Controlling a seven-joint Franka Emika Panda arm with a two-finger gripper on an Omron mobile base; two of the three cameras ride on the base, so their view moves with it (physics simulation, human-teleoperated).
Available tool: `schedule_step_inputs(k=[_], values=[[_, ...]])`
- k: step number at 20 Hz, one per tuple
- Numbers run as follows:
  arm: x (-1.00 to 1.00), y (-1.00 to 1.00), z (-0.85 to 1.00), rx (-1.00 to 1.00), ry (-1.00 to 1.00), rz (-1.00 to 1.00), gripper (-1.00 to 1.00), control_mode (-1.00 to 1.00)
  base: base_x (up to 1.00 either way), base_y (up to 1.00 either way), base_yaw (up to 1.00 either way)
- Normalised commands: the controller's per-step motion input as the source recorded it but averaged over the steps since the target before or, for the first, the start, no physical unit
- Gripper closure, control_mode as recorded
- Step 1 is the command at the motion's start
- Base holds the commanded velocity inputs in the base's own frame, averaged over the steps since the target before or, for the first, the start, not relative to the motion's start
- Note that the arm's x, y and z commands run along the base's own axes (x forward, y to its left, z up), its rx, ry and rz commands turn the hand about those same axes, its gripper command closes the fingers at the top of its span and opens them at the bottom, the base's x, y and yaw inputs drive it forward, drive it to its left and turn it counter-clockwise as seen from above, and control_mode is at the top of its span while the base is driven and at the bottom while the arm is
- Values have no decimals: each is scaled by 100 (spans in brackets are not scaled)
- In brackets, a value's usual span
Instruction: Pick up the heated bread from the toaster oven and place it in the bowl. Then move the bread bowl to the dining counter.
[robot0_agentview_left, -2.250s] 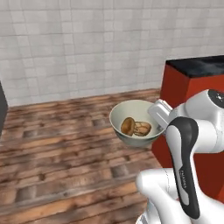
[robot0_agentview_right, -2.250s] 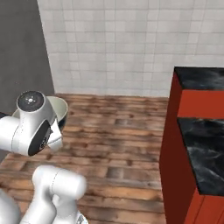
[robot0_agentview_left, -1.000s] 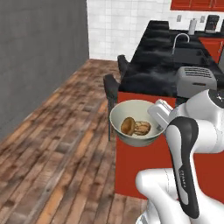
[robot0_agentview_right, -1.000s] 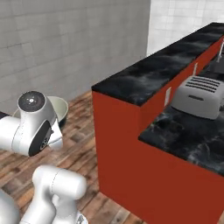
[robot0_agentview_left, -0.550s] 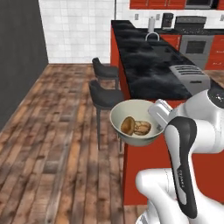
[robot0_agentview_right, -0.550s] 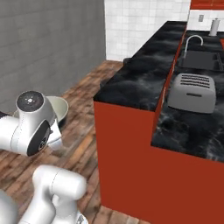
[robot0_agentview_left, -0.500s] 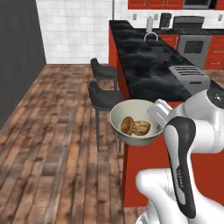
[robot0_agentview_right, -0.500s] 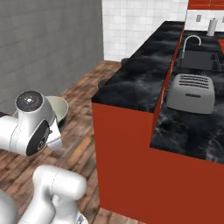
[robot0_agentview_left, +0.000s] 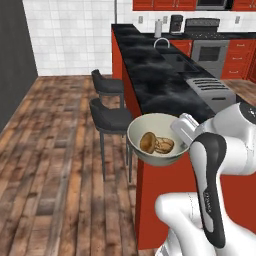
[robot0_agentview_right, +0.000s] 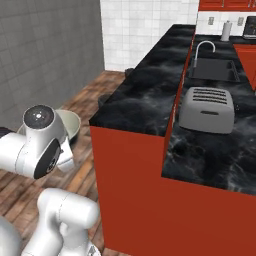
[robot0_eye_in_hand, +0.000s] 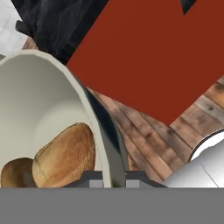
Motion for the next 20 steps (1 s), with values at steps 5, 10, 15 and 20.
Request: schedule_step_inputs(k=[5, 10, 15, 20], values=[[0, 0, 51, 7, -14, -5, 100, -100, 0, 0, 0], [32, -4, 93, 11, -2, -12, 100, -100, 0, 0, 0], [96, -23, 56, 5, 7, -28, 100, -100, 0, 0, 0], [100, -48, 18, 2, 23, -18, 100, -100, 0, 0, 0]])
